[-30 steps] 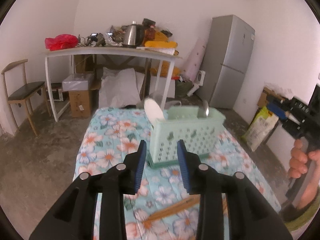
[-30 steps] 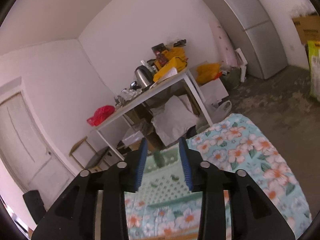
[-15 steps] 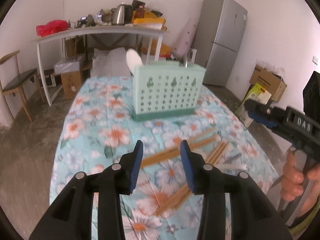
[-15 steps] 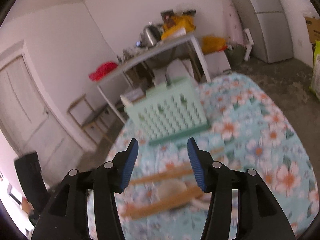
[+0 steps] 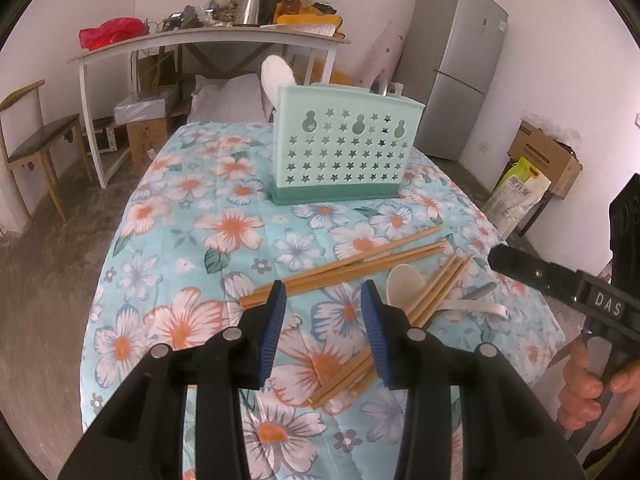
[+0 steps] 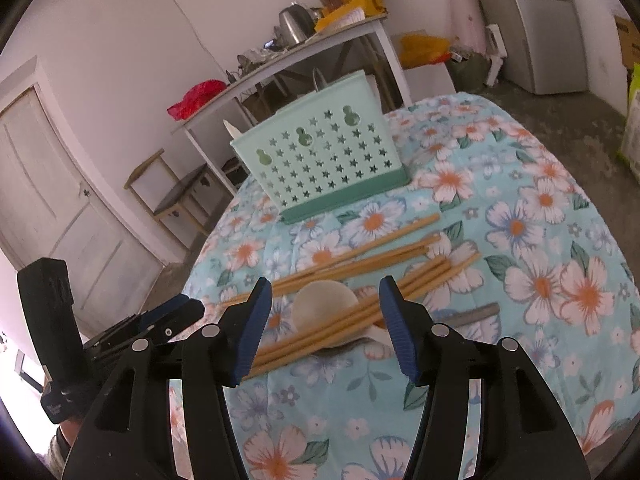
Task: Organize utensils
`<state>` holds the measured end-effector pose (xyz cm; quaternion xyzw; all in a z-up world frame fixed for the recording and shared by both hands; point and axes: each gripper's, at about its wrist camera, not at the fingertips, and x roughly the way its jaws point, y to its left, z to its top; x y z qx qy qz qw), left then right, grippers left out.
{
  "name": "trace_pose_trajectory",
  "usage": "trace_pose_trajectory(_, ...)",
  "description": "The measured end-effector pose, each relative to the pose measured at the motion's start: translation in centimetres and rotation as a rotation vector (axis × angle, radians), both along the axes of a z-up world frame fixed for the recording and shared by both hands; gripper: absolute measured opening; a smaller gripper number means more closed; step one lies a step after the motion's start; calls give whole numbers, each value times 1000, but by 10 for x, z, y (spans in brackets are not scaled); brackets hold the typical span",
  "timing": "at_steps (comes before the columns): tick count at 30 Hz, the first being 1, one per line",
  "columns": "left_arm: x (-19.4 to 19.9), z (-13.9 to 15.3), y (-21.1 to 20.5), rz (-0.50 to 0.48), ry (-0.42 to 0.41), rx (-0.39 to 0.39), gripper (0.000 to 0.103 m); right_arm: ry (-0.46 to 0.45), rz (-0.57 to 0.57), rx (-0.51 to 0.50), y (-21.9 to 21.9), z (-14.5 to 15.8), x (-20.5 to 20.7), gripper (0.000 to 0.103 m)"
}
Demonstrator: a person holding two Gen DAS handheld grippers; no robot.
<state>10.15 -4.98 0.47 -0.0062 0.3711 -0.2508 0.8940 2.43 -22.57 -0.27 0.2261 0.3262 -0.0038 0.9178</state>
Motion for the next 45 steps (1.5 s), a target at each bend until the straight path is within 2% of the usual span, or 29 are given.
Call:
trace_pose_trajectory(12, 6, -9, -2, 6, 30, -15, 37, 64, -33, -14, -19, -22, -28, 53)
trace_pose_trajectory(21, 13, -19, -26, -72, 81, -51, 37, 85, -39, 8, -24, -32, -31, 48)
trace_pose_trajectory(26, 24, -24, -45, -128, 136, -75, 37, 92, -21, 24, -22, -37, -28, 46)
trace_pose_trajectory(32, 39, -35, -68, -159, 169, -21, 37, 85, -8, 30, -22, -38, -26, 46)
trace_pose_trajectory(37, 40, -43, -82, -169, 141, 59, 37, 84, -5, 34, -23, -38, -26, 45)
trace_pose_trajectory(40, 40, -46, -88, -166, 123, 96, 29, 84, -5, 32, -23, -38, -26, 45)
trace_pose_trajectory(42, 38, -47, -91, -167, 99, 121, 17, 85, -6, 32, -23, -38, -26, 44)
trace_pose_trajectory(45, 33, -46, -96, -177, 58, 151, 8, 86, -7, 32, -23, -38, -26, 44)
